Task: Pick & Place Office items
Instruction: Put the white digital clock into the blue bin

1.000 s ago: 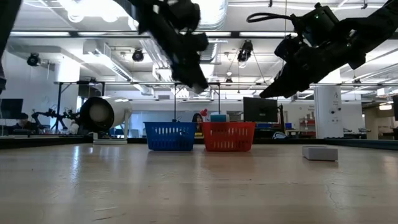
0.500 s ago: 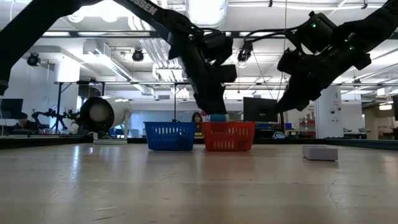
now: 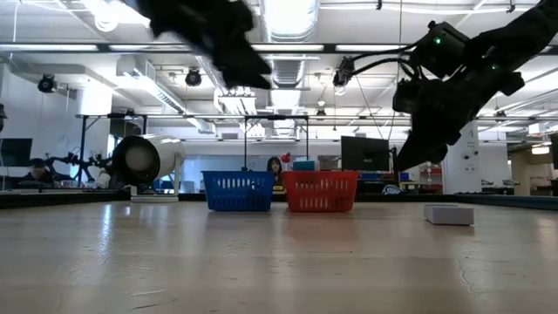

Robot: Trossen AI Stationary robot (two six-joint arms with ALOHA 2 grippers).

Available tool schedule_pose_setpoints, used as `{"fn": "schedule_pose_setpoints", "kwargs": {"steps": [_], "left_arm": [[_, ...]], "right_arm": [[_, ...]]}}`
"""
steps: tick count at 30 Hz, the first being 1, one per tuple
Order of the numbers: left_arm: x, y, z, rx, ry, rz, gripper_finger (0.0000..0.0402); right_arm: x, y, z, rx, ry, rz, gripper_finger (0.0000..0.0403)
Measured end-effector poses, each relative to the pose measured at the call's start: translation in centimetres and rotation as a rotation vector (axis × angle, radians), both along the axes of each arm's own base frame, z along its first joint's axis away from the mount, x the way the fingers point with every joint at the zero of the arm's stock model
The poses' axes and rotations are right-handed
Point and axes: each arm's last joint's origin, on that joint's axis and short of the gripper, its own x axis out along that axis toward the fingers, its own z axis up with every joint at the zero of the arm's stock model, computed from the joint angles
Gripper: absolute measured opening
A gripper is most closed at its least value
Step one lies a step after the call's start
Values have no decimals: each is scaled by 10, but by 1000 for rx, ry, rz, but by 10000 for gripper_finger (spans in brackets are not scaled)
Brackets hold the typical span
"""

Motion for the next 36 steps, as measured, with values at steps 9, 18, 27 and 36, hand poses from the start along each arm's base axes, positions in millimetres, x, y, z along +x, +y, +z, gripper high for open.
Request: {"fn": "schedule_pose_setpoints", "kwargs": {"steps": [9,18,27,36], "left_arm": [[-91,-22,-52,1,-250,165,68],[-123,-23,-78,-125,-415,277,17],[-126,-22,-83,-147,-394,287,4],[-126,-22,-76,-165,-433,301,22]], "right_arm": [[4,49,13,-162,207,393,183],[19,79,55,-415,149,627,188],[43,86,30,-423,353,866,196],[70,94,-15,-465,505,1104,201]]}}
